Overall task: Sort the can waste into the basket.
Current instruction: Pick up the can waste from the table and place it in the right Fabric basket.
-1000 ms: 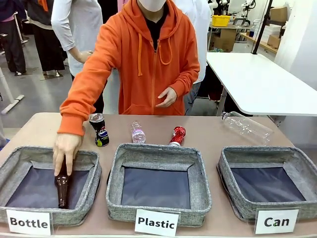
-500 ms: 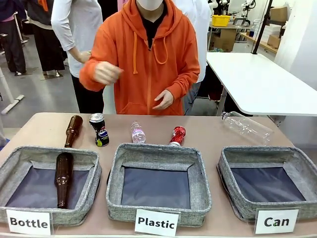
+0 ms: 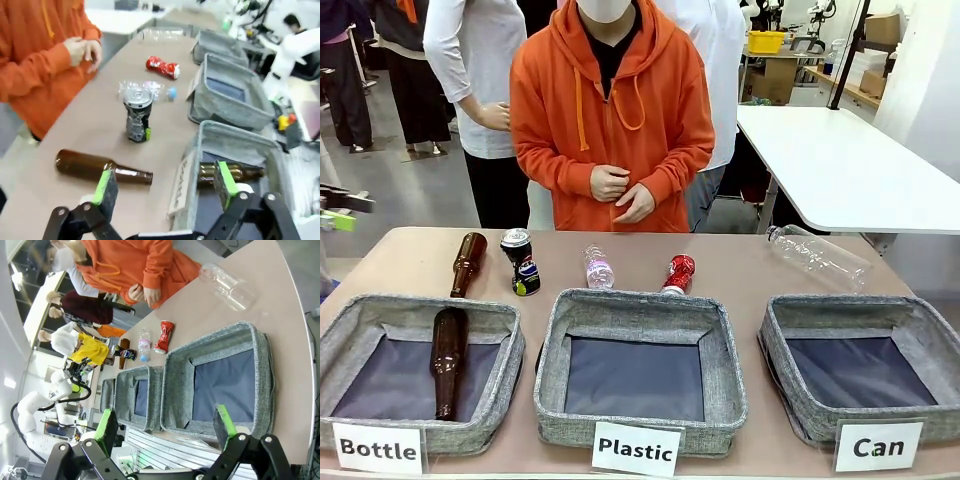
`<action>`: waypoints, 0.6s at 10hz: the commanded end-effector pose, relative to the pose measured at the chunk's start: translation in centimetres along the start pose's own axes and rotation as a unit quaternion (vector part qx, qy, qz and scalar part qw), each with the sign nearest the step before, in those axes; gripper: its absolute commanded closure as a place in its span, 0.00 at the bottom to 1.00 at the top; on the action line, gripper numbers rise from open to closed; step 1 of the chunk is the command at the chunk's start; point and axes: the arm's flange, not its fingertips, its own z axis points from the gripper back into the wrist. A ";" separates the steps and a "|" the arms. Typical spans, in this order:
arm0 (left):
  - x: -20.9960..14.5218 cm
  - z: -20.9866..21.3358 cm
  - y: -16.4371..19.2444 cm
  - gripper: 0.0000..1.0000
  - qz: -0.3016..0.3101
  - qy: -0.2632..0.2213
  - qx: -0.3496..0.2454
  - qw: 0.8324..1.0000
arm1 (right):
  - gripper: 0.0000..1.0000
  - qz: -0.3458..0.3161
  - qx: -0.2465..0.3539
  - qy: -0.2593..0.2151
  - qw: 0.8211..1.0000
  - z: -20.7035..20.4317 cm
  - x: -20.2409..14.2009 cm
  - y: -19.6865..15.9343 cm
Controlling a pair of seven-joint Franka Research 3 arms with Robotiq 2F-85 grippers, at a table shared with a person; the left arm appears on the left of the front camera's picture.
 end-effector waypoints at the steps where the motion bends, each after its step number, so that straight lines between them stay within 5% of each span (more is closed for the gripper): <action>1: 0.5 -3.4 0.7 0.00 -0.027 0.018 0.030 0.999 | 0.00 0.012 0.011 -0.009 1.000 0.1 0.3 0.1; 4: 0.9 -10.2 2.3 0.00 -0.116 0.023 0.033 0.992 | 0.00 0.012 0.011 -0.009 1.000 0.1 0.3 0.1; 5: 1.2 -11.2 2.2 0.00 -0.129 0.002 -0.022 0.991 | 0.00 0.012 0.011 -0.009 1.000 0.1 0.3 0.1; 6: 1.8 -9.1 2.3 0.00 -0.074 0.030 0.015 0.997 | 0.00 0.012 0.011 -0.009 1.000 0.1 0.3 0.1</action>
